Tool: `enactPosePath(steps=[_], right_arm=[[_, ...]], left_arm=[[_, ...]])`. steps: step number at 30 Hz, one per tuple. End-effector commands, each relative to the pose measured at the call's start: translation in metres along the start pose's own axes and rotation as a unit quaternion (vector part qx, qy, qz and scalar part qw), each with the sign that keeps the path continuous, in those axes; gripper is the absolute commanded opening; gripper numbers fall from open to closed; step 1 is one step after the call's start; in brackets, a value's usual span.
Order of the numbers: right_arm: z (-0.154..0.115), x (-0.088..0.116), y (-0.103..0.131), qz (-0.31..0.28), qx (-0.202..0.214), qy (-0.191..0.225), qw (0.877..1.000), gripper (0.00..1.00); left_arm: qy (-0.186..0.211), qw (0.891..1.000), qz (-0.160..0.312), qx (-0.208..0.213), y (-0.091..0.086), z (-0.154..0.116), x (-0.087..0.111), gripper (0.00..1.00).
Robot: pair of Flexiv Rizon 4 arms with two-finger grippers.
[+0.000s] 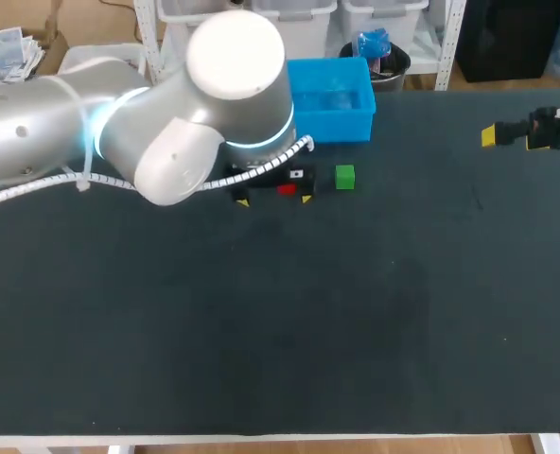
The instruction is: Use the left arm to pick the red cube and place it into the blue plastic box first, then use the right arm to grasp the green cube and put it into the same blue plastic box after the first action is fully finished.
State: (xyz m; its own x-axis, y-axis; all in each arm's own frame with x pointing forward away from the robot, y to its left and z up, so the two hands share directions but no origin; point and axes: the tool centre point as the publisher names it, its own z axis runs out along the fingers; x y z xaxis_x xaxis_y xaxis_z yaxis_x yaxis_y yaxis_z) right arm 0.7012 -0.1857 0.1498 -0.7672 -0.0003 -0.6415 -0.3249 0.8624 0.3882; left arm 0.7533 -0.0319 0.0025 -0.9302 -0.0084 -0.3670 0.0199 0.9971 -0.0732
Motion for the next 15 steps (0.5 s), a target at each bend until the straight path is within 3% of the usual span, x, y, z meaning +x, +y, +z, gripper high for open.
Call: enactPosePath(steps=[1,15], right_arm=[[0.0,0.0,-0.001,0.0,-0.001,0.0,1.0,1.0],[0.0,0.0,-0.001,0.0,-0.001,0.0,1.0,1.0]], left_arm=[[0.001,1.0,0.0,0.0,-0.005,0.01,-0.011,1.0],[-0.003,1.0,-0.012,0.005,-0.006,0.022,-0.027,1.0]])
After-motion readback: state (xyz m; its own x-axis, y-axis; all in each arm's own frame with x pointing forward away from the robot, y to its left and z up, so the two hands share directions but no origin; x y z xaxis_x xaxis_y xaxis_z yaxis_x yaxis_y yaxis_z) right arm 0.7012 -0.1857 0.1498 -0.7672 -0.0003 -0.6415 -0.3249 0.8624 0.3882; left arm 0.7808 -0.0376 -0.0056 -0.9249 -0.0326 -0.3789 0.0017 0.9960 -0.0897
